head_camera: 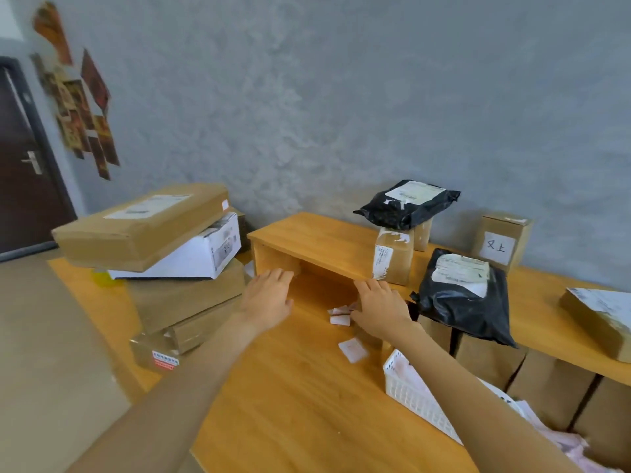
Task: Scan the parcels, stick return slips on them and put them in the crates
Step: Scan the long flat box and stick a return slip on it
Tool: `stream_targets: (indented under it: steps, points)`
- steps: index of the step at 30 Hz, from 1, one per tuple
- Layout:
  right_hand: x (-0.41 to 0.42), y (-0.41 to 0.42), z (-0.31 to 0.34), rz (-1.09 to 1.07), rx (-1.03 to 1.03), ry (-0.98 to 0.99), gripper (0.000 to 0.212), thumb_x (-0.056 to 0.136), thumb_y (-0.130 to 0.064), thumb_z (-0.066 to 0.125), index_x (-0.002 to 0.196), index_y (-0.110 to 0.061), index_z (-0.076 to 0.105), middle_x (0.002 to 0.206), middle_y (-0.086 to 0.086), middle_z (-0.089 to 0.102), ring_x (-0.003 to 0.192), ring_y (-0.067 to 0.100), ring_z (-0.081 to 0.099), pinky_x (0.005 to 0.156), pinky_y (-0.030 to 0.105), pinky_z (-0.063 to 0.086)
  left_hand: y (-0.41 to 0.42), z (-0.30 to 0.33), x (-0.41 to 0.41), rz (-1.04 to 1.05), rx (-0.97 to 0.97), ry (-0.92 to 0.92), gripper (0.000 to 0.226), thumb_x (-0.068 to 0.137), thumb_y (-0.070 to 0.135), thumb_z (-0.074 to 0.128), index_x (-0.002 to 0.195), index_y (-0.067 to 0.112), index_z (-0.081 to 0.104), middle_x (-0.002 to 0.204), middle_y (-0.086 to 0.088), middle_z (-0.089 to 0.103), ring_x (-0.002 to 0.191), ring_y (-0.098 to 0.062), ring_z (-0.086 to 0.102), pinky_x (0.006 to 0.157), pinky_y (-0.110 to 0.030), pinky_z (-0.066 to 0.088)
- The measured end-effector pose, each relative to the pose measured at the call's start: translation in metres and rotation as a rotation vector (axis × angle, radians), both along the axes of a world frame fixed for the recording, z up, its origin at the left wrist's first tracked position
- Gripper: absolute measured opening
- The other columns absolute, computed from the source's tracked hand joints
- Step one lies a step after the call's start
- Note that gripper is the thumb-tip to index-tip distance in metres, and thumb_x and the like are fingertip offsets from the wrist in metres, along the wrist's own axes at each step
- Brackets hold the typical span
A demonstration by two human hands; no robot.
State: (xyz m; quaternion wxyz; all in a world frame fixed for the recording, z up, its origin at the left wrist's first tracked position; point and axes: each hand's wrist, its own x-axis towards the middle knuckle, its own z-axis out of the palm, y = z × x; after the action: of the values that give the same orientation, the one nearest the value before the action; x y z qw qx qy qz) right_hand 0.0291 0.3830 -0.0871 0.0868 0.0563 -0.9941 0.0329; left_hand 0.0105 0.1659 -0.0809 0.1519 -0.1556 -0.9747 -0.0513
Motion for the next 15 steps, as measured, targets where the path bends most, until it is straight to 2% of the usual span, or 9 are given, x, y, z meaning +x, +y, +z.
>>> stream_targets:
  steps: [8, 12, 15]
  points:
    - [-0.061, -0.126, 0.070, 0.186, -0.054, 0.120, 0.057, 0.094, -0.032, 0.052, 0.145, -0.015, 0.033, 0.147, 0.008, 0.039, 0.135, 0.030, 0.035, 0.106, 0.040, 0.035, -0.111, 0.088, -0.036, 0.143, 0.039, 0.162, 0.047, 0.095, 0.025, 0.051, 0.140, 0.012, 0.042, 0.136, -0.008, 0.051, 0.123, -0.027, 0.046, 0.097, -0.035, 0.039]
    - [-0.081, -0.191, 0.092, 0.221, -0.312, 0.037, 0.058, 0.094, -0.035, 0.056, 0.144, -0.012, 0.036, 0.147, 0.010, 0.041, 0.133, 0.030, 0.038, 0.102, 0.037, 0.036, -0.180, 0.121, -0.046, 0.222, 0.177, 0.144, 0.050, 0.096, 0.028, 0.054, 0.141, 0.011, 0.042, 0.141, -0.009, 0.046, 0.128, -0.029, 0.041, 0.101, -0.039, 0.038]
    - [-0.103, -0.236, 0.101, 0.234, -0.561, -0.046, 0.059, 0.093, -0.036, 0.057, 0.143, -0.010, 0.040, 0.146, 0.010, 0.045, 0.131, 0.028, 0.043, 0.097, 0.034, 0.039, -0.235, 0.137, -0.058, 0.298, 0.245, 0.089, 0.051, 0.095, 0.027, 0.056, 0.141, 0.010, 0.042, 0.141, -0.012, 0.047, 0.129, -0.029, 0.041, 0.101, -0.037, 0.036]
